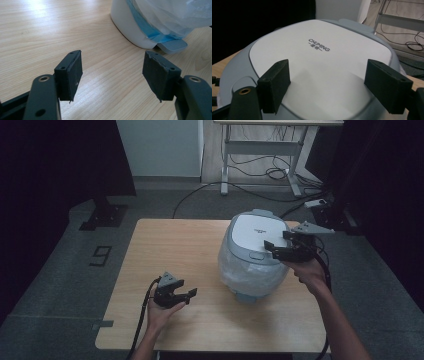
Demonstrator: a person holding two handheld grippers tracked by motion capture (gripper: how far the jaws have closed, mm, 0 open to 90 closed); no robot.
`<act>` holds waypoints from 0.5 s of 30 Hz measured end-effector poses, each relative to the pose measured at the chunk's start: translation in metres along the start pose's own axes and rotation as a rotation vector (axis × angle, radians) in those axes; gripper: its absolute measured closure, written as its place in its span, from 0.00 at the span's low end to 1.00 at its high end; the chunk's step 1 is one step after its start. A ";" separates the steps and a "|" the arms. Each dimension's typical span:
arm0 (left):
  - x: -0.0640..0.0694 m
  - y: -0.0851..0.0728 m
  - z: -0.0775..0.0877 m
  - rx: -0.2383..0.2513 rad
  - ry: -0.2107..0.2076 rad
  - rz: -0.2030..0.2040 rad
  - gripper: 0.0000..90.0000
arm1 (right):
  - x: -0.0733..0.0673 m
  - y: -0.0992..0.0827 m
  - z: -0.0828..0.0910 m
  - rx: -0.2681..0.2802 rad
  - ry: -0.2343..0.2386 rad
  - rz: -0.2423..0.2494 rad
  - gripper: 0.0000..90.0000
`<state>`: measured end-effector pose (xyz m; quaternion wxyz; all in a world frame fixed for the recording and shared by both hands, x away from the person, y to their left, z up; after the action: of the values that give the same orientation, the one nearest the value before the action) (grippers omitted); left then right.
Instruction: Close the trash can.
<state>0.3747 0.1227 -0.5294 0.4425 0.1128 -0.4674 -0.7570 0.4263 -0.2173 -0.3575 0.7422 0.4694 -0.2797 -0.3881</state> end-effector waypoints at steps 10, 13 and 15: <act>-0.006 -0.001 0.006 0.016 0.021 0.012 0.36 | 0.007 -0.022 0.052 0.117 -0.017 -0.009 0.23; -0.007 -0.002 0.006 0.018 0.025 0.013 0.35 | 0.013 -0.043 0.070 0.130 -0.020 -0.019 0.24; -0.009 -0.003 0.006 0.015 0.030 0.015 0.36 | 0.017 -0.055 0.076 0.135 -0.027 -0.027 0.24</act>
<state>0.3745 0.1333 -0.5309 0.4542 0.1239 -0.4670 -0.7485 0.3584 -0.2821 -0.3766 0.6997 0.5168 -0.3087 -0.3848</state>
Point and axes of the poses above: each handheld gripper's, and its own axes: z roughly backward along the jaws, y roughly out of its top, x roughly to its right, the point moved 6 cm from there along -z, roughly forward along the jaws, and after that the axes turned 4 degrees about z, right-handed, at the moved point
